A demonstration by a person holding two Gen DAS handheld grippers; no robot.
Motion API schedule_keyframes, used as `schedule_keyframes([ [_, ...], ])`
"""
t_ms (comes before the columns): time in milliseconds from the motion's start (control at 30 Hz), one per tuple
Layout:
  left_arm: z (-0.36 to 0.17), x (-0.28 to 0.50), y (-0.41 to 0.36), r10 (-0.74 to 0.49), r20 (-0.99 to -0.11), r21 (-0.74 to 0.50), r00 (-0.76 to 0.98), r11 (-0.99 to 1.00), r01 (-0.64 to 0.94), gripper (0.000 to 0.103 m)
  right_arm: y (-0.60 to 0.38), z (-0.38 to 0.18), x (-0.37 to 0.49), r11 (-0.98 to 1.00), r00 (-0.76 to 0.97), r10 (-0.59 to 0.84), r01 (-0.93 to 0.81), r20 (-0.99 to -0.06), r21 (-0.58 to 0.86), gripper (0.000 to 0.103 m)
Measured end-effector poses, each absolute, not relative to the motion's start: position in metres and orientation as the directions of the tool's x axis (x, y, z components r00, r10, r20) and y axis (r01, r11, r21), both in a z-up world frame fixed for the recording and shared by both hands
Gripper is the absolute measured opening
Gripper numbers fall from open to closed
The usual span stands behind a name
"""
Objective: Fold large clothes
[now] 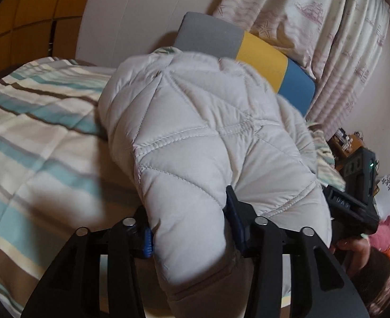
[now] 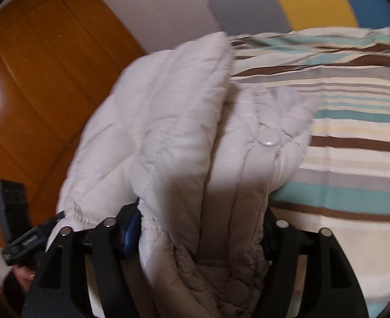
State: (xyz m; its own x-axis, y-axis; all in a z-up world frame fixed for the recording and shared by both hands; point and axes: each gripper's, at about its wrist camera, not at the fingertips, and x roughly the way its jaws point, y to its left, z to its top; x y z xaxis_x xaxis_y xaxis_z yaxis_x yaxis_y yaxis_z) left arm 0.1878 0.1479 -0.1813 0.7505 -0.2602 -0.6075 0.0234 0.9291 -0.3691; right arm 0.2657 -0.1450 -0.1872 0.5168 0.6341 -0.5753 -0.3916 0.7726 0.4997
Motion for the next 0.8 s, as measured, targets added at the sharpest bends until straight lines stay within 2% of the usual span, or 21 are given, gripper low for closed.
schedule_keyframes([
  [100, -0.196, 0.184, 0.141, -0.241, -0.612, -0.330, 0.753, 0.943, 0.034, 0.061, -0.147, -0.193, 0.250, 0.819, 0.560, 0.572, -0.349, -0.599, 0.455, 0.073],
  [200, -0.205, 0.182, 0.143, -0.253, -0.603, -0.383, 0.756, 0.924, 0.004, 0.070, -0.149, -0.199, 0.233, 0.848, 0.576, 0.526, -0.292, -0.626, 0.443, 0.077],
  [333, -0.197, 0.184, 0.143, -0.202, -0.647, -0.380, 0.735, 0.921, -0.082, 0.090, -0.134, -0.170, 0.224, 0.898, 0.602, 0.434, -0.236, -0.670, 0.370, 0.079],
  [433, -0.176, 0.180, 0.141, -0.150, -0.667, -0.342, 0.730, 0.932, -0.121, 0.090, -0.140, -0.140, 0.198, 0.925, 0.656, 0.375, -0.221, -0.656, 0.308, 0.082],
  [500, -0.154, 0.177, 0.141, -0.099, -0.645, -0.298, 0.757, 0.946, -0.131, 0.090, -0.150, -0.119, 0.183, 0.929, 0.714, 0.359, -0.211, -0.602, 0.304, 0.089],
  [567, -0.129, 0.184, 0.137, -0.040, -0.624, -0.240, 0.780, 0.960, -0.142, 0.090, -0.152, -0.103, 0.187, 0.925, 0.739, 0.367, -0.224, -0.565, 0.307, 0.088],
  [600, -0.120, 0.189, 0.135, -0.030, -0.615, -0.225, 0.788, 0.964, -0.138, 0.090, -0.147, -0.094, 0.200, 0.919, 0.739, 0.382, -0.245, -0.555, 0.308, 0.085],
  [667, -0.101, 0.209, 0.126, 0.003, -0.597, -0.175, 0.802, 0.976, -0.134, 0.090, -0.126, -0.076, 0.215, 0.920, 0.743, 0.390, -0.288, -0.544, 0.266, 0.066],
  [700, -0.095, 0.220, 0.123, 0.012, -0.591, -0.161, 0.807, 0.978, -0.133, 0.090, -0.118, -0.074, 0.214, 0.922, 0.743, 0.388, -0.303, -0.546, 0.242, 0.063],
  [767, -0.087, 0.244, 0.115, 0.022, -0.591, -0.145, 0.806, 0.981, -0.132, 0.090, -0.094, -0.070, 0.236, 0.919, 0.736, 0.391, -0.347, -0.553, 0.189, 0.046],
  [800, -0.087, 0.255, 0.112, 0.025, -0.597, -0.139, 0.802, 0.981, -0.134, 0.090, -0.084, -0.076, 0.248, 0.919, 0.730, 0.386, -0.360, -0.564, 0.164, 0.043],
])
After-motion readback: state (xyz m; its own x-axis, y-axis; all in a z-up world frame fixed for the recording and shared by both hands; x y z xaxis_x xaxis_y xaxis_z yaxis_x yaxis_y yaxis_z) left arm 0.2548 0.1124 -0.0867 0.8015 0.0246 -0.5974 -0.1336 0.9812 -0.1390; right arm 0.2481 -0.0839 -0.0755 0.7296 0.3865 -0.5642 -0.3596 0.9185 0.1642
